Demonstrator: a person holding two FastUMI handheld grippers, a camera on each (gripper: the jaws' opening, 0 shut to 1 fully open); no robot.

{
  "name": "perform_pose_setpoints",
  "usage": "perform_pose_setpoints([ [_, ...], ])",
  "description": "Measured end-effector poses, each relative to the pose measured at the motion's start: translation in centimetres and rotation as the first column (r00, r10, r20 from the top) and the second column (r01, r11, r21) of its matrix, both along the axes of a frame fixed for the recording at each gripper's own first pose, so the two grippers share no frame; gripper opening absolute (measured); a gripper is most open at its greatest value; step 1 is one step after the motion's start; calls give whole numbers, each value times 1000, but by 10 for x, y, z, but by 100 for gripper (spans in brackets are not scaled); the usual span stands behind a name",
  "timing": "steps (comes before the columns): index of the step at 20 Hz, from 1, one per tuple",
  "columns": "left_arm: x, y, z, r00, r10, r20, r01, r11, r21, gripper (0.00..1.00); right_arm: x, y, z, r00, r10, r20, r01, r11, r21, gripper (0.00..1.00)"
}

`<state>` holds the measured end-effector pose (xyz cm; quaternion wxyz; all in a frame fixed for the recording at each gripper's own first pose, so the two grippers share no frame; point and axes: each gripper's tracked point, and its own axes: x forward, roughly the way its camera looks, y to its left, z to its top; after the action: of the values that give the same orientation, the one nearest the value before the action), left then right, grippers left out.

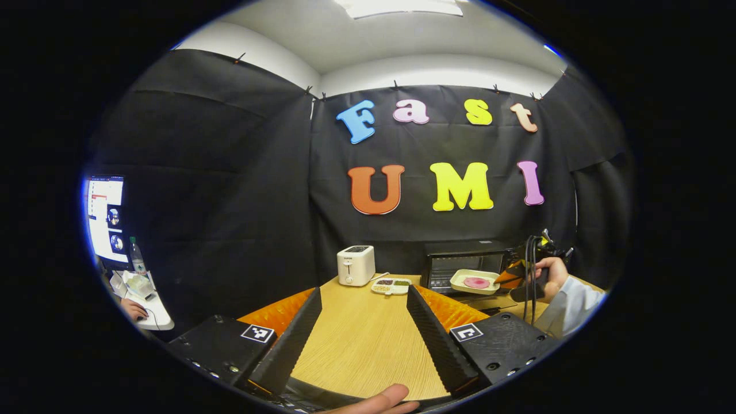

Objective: Open the electric oven with the left hand, put the food in, and close the electric oven.

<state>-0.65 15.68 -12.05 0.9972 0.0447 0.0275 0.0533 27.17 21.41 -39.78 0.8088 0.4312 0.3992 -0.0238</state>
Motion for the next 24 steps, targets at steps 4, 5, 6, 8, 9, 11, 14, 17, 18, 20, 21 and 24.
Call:
perform_pose_setpoints([
  [4,14,-12,-5,999,-31,8,31,999,-29,95,38,3,-13,987,-134,84,136,990,-20,4],
  [5,18,-17,-8,999,-41,7,41,998,-44,95,48,6,-12,982,-148,115,151,988,-24,4],
  [6,21,-19,-11,999,-48,4,48,997,-54,95,56,9,-11,977,-162,142,168,985,-29,4],
  [8,29,-18,-21,999,-46,-9,45,997,-60,95,71,14,-10,969,-172,175,184,982,-54,4],
  [9,32,-17,-26,999,-45,-18,44,997,-62,95,78,18,-11,969,-165,184,180,981,-69,5],
  [11,37,-17,-37,998,-47,-48,44,997,-67,95,91,26,-10,968,-138,210,159,983,-88,5],
  [14,39,-18,-52,992,-78,-96,70,994,-86,95,108,25,-10,954,-131,268,177,972,-154,5],
  [17,42,-9,-54,992,-73,-100,63,994,-94,95,124,25,-15,948,-76,309,164,949,-270,6],
  [18,43,-6,-56,993,-67,-99,57,994,-96,95,126,27,-17,948,-65,312,160,944,-289,6],
  [20,44,-6,-57,992,-71,-102,61,993,-99,95,128,27,-20,948,-46,314,150,937,-316,6],
  [21,45,-6,-59,992,-71,-108,61,993,-99,95,129,28,-22,947,-39,318,148,934,-326,7],
  [24,47,-2,-61,992,-63,-110,52,993,-104,95,130,23,-27,949,-44,312,158,923,-350,7],
])
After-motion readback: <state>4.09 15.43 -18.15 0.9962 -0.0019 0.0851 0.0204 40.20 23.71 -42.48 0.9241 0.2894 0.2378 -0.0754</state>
